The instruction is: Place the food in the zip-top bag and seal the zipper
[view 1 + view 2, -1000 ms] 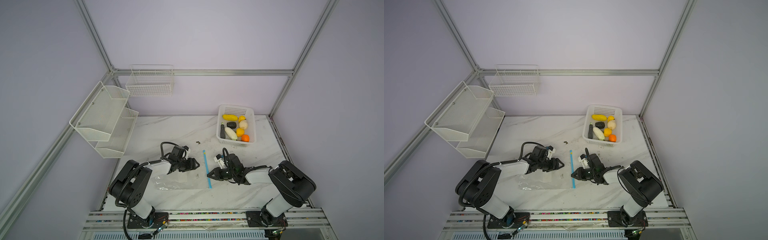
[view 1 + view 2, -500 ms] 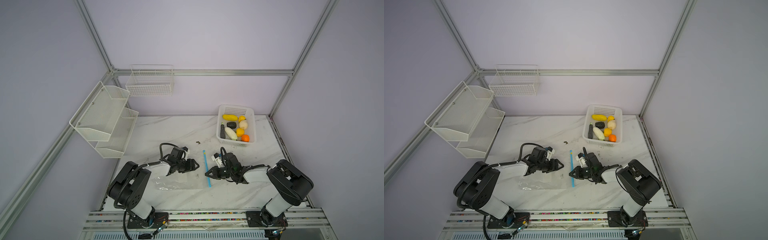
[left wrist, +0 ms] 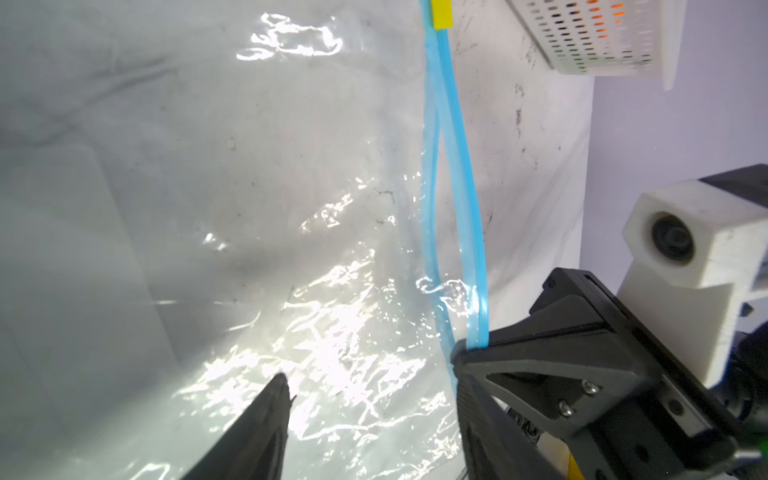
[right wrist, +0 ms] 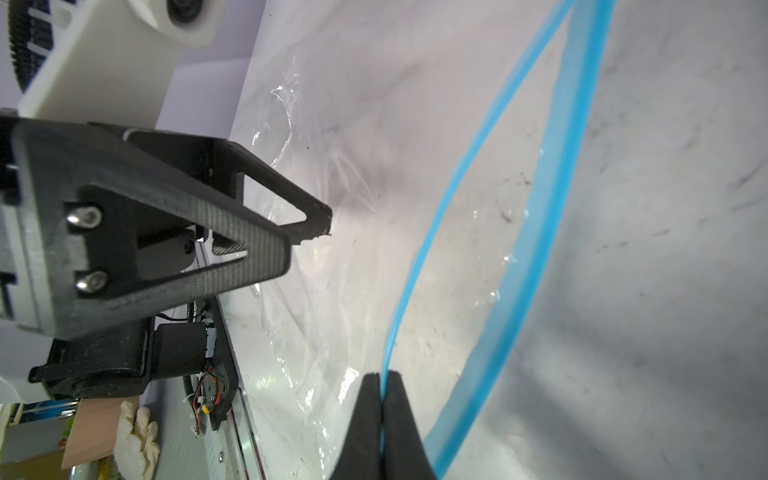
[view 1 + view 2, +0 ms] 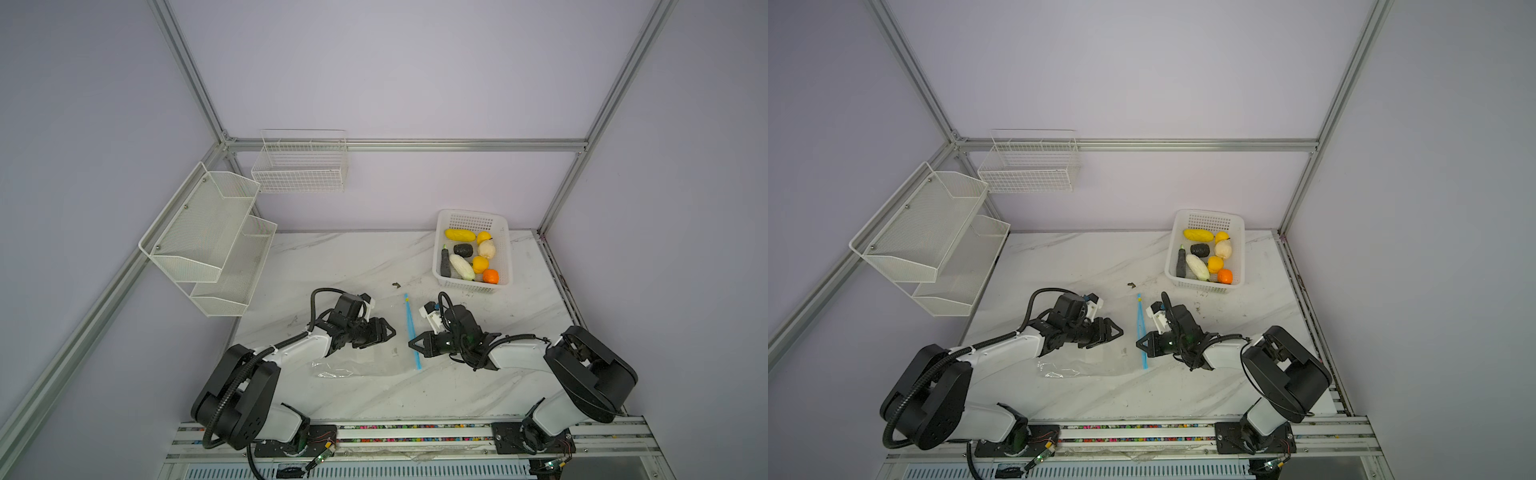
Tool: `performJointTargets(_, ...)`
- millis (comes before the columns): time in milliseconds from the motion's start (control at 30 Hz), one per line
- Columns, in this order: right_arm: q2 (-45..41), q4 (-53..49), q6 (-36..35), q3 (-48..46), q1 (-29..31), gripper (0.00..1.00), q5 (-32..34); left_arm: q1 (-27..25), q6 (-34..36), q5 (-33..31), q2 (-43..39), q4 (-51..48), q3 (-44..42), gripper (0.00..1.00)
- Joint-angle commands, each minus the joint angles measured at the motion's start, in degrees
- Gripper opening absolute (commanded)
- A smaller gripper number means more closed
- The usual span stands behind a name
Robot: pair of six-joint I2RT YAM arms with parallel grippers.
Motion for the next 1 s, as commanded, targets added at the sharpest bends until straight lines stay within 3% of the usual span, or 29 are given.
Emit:
performJointTargets(0,-1.7,1.4,-7.0,0.3,0.4,0.00,3.0,-0.2,-1.2,1.0,-2.3,-2.5,6.7,0.64)
performJointTargets(600,2.4,6.0,-11.0,1.9,2.4,0.00,1.8,-6.3,2.4,-2.3,8.6,-6.5,20.6,0.64)
performJointTargets(967,3.1,8.0,-10.3,1.7,3.0,0.00,1.1,-8.3,4.5,-4.4,11.5,-10.3,23.8,0.52)
